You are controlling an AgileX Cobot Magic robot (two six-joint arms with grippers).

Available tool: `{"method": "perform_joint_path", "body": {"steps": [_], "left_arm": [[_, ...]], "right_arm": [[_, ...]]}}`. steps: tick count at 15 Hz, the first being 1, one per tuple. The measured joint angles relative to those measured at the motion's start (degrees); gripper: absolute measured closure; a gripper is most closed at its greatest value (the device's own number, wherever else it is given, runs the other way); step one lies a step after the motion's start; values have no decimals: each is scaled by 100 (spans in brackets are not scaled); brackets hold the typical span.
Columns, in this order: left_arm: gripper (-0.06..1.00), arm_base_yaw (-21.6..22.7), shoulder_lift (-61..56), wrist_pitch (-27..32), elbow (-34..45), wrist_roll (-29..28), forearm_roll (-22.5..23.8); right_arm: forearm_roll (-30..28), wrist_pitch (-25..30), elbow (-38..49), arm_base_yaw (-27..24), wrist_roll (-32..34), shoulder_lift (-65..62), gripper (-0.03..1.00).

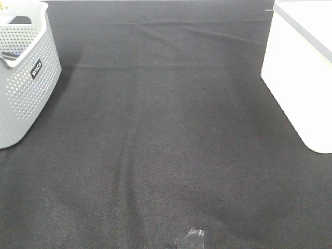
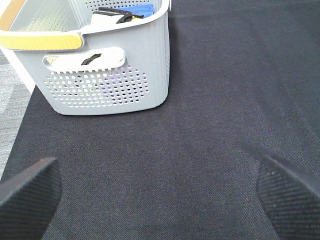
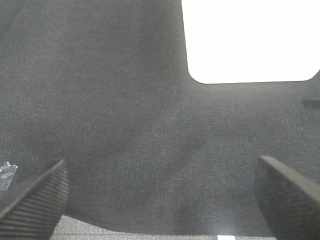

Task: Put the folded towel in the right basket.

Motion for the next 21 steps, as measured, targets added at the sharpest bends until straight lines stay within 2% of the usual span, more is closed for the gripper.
{"method": "perform_joint_path", "body": {"steps": [21], "left_arm": [[-5, 0, 0, 0, 0, 0, 126]], "right_arm": [[-6, -11, 40, 0, 109, 0, 0]]}}
